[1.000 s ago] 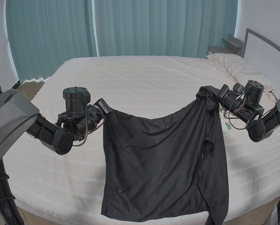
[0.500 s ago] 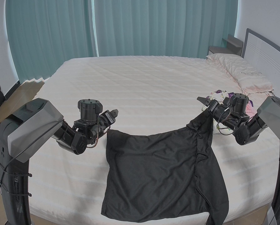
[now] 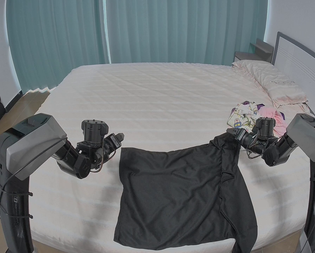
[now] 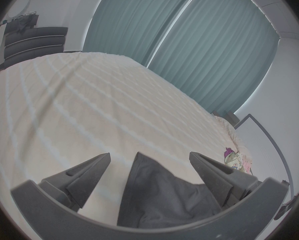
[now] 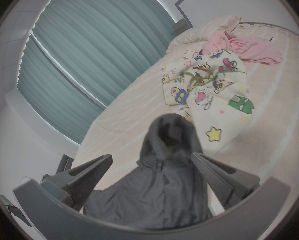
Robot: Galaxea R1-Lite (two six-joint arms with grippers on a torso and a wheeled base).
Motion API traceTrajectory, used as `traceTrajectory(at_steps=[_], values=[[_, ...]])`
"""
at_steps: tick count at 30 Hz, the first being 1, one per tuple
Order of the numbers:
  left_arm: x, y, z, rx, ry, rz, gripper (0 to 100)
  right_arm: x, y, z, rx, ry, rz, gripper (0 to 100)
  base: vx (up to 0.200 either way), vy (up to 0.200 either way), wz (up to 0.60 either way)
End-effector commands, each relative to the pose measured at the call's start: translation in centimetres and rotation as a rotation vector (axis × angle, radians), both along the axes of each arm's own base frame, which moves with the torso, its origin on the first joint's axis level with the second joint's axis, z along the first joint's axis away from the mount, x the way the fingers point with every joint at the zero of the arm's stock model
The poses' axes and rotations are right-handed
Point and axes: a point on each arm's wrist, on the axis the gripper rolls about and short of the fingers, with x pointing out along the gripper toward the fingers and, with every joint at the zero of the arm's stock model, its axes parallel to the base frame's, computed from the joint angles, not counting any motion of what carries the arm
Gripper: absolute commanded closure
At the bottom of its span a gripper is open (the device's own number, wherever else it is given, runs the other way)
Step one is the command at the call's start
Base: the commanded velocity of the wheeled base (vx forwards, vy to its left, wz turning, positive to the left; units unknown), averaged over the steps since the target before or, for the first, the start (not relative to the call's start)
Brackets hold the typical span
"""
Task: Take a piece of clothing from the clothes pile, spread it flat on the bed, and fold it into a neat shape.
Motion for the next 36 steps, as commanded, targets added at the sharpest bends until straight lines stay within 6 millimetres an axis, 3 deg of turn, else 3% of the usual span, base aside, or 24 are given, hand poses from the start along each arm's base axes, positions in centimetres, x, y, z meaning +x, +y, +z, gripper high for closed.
traceTrajectory(at_steps=[1, 6, 10, 15, 20, 26, 30, 31, 36], values=[[-4.1, 0.4, 2.6, -0.035, 0.015, -0.014, 0, -1.5, -1.4, -0.2, -0.039, 0.090, -0.008, 0, 0.000, 0.000, 0.00], [-7.2, 0.9, 3.6, -0.085, 0.051, -0.056, 0, -2.1, -2.7, -0.9, -0.083, 0.124, -0.029, 0, 0.000, 0.000, 0.00], [-10.6, 1.5, 4.4, -0.166, 0.096, -0.071, 0, -4.6, -3.0, -0.6, -0.075, 0.173, 0.006, 0, 0.000, 0.000, 0.00], [-14.5, 2.4, 4.7, -0.262, 0.162, -0.106, 0, -9.3, -1.2, -0.5, -0.111, 0.245, 0.097, 0, 0.000, 0.000, 0.00], [-17.3, 2.8, 4.7, -0.329, 0.214, -0.128, 0, -12.6, 2.8, 0.3, -0.200, 0.236, 0.200, 0, 0.000, 0.000, 0.00], [-18.3, 2.1, 3.4, -0.390, 0.270, -0.129, 0, -13.1, 6.7, -1.5, -0.259, 0.278, 0.241, 0, 0.000, 0.000, 0.00], [-18.1, 1.7, 2.7, -0.406, 0.275, -0.127, 0, -12.7, 7.4, -2.9, -0.283, 0.305, 0.235, 0, 0.000, 0.000, 0.00], [-17.6, 1.6, 1.9, -0.421, 0.287, -0.114, 0, -12.2, 7.5, -3.9, -0.305, 0.322, 0.209, 0, 0.000, 0.000, 0.00], [-16.8, 1.2, 0.1, -0.423, 0.290, -0.108, 0, -11.9, 7.5, -5.3, -0.336, 0.351, 0.176, 0, 0.000, 0.000, 0.00]])
